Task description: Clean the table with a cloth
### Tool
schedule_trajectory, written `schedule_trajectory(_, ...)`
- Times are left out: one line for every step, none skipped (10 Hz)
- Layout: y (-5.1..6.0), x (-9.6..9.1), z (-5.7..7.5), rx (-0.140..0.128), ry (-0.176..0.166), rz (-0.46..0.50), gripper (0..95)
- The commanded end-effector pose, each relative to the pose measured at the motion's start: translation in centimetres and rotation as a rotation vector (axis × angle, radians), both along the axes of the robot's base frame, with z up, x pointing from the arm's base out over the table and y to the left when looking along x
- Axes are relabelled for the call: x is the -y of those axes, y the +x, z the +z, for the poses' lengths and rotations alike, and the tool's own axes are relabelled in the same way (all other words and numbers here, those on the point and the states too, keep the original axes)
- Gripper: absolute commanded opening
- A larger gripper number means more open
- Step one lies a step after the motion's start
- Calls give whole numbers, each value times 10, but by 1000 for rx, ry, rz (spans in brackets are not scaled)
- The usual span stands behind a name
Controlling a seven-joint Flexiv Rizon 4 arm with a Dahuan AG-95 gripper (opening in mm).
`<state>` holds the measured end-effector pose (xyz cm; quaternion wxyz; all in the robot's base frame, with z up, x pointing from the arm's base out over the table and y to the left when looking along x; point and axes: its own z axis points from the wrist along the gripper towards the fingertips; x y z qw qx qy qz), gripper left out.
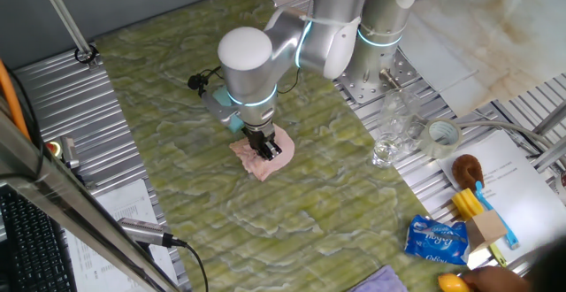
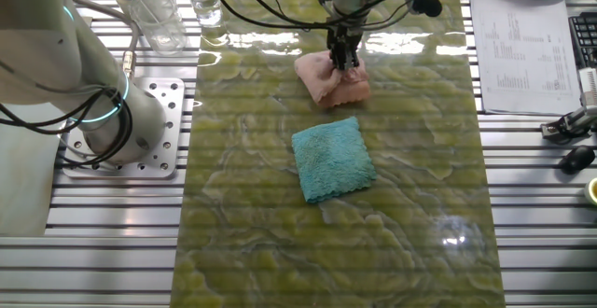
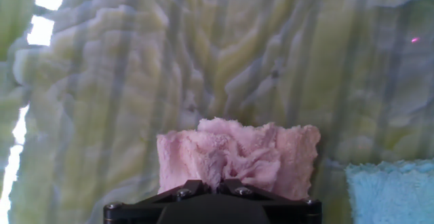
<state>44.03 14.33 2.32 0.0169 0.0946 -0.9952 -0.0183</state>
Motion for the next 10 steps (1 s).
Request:
schedule_trajectory(0, -5, 2, 3, 3, -8, 0)
schedule_trajectory(0, -9, 3, 4, 5, -13, 0)
schedule_trajectory(0, -14, 5, 5, 8, -18, 0)
schedule_trajectory(0, -17, 5, 7, 11, -23, 0)
schedule_trajectory(0, -19, 5, 10, 17, -28, 0)
schedule_trajectory(0, -20, 5, 12, 21, -30, 0)
schedule_trajectory(0, -22, 6, 17, 33, -35, 0)
schedule_trajectory(0, -23, 6, 20, 41, -39, 0)
schedule_trajectory(1, -26, 7, 21, 59, -53, 0)
schedule_trajectory(1, -28, 8, 18, 84, -73, 0)
